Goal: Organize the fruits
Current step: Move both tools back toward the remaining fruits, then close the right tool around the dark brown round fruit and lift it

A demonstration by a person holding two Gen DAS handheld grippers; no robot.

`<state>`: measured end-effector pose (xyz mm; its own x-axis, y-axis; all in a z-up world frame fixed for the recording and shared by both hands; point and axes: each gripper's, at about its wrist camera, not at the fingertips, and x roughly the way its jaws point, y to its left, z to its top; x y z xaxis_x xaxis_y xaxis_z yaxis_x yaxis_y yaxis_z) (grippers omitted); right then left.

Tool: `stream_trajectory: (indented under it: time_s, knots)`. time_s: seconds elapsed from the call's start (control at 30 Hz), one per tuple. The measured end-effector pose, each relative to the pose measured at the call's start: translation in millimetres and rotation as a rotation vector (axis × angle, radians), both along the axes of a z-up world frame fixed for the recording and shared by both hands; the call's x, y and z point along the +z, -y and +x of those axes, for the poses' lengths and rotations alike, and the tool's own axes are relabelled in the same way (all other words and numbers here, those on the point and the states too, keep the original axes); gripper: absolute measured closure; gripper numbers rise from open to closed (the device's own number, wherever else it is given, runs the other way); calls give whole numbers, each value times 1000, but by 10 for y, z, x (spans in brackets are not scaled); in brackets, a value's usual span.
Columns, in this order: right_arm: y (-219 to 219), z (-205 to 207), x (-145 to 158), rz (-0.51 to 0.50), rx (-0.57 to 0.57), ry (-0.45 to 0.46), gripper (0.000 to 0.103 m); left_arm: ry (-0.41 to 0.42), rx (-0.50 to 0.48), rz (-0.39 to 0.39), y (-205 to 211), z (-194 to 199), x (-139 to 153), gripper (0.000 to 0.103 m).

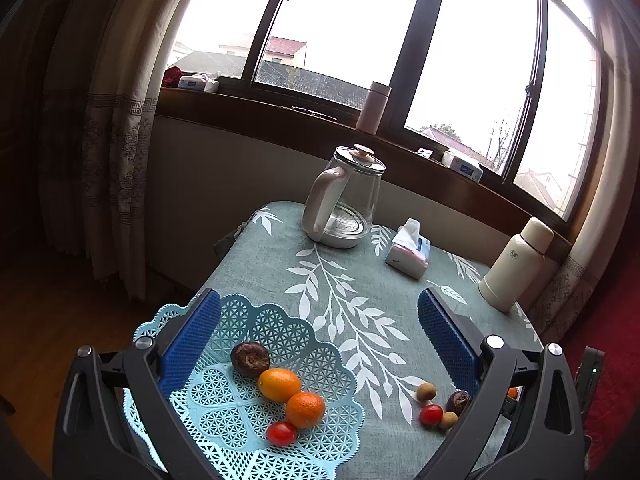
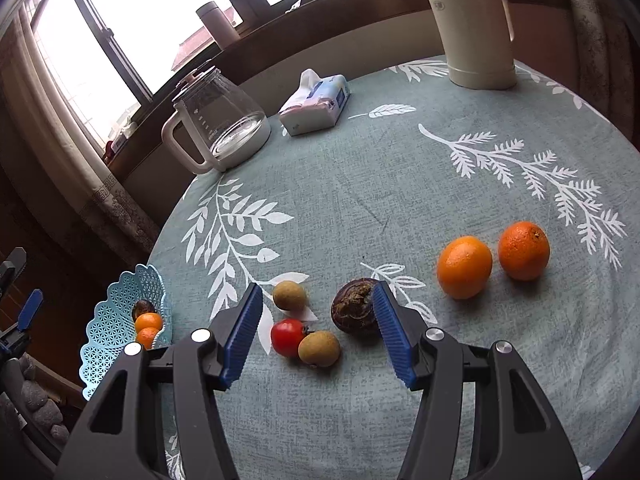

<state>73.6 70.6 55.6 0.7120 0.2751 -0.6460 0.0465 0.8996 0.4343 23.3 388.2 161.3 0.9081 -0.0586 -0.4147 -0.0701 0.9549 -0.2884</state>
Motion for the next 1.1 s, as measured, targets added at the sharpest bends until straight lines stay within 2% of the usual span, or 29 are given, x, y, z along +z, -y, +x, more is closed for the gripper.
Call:
stream_trajectory:
  time_s: [0.13,0.53,0.6,0.73,1.1]
  knots:
    - [-44,98,-127,-15,5,-40,45,-4,-5,2,22,10,-9,3]
    - [-130,358,-371,-164,-24,-115,45,-14,-23,16,103,30,-37,3]
    - [-161,364,-378,-198,-21,-105,45,-13,-26,20,121,27,-39,3]
    - [-215,371,-385,-280,-19,-100,56,-16,-34,23,153,35,-51,3]
    - [-219,228,-367,-279,35,-94,58,-30,-58,41,248,71,-95,3]
